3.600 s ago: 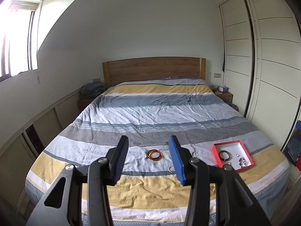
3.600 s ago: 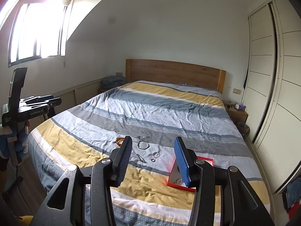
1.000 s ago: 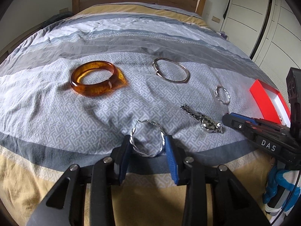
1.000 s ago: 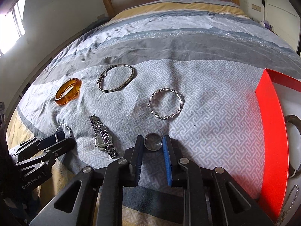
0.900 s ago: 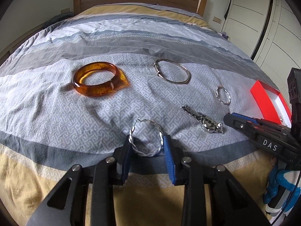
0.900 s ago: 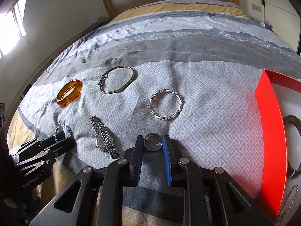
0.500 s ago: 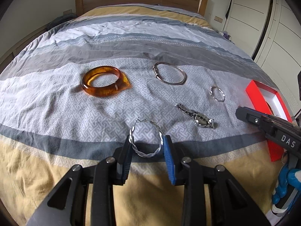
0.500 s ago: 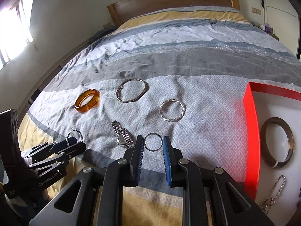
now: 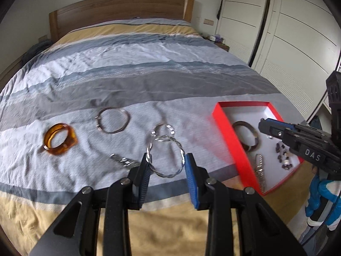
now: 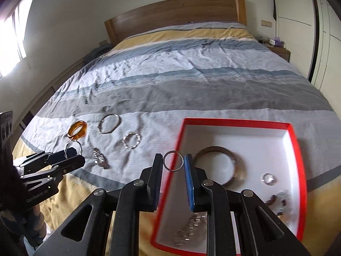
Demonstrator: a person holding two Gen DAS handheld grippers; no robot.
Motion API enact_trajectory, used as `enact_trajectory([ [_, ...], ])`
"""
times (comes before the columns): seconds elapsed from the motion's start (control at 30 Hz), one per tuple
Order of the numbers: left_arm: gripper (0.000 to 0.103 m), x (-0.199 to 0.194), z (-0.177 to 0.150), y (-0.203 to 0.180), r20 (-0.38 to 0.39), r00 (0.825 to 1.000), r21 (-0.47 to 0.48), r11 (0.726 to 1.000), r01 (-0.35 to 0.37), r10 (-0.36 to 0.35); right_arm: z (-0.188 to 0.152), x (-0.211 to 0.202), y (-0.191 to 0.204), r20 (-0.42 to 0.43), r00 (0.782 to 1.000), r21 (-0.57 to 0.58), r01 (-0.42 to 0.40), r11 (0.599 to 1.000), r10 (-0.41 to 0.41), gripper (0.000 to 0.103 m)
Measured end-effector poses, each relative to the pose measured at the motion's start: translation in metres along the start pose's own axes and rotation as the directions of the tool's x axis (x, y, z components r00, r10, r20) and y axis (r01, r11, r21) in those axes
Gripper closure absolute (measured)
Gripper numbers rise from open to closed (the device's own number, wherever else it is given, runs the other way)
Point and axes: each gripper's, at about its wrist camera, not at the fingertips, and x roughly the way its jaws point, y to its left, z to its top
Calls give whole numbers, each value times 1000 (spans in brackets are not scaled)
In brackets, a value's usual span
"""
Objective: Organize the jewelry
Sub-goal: 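Carry the twisted hoop and ring with both grippers into the red box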
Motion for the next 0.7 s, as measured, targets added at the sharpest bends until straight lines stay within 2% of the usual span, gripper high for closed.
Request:
enact_trajectory([
  [0.2, 73, 31, 32, -76, -10, 994, 94, 990, 108, -107, 4, 5, -68, -36, 996, 24, 83, 996, -82, 82],
  [0.33, 73, 64, 44, -112, -47, 991, 136, 982, 131, -125, 8, 18, -98, -63, 993, 30, 103, 994, -101, 82],
  [0.5, 73, 101, 40, -140, -113, 987, 177, 975, 137, -118, 7, 40, -120, -102, 989, 29, 106, 994, -103, 82],
  [0.7, 73, 127, 31, -148, -175, 976, 188, 969, 159, -126, 3, 61, -125, -147, 985, 2, 89, 996, -88, 82],
])
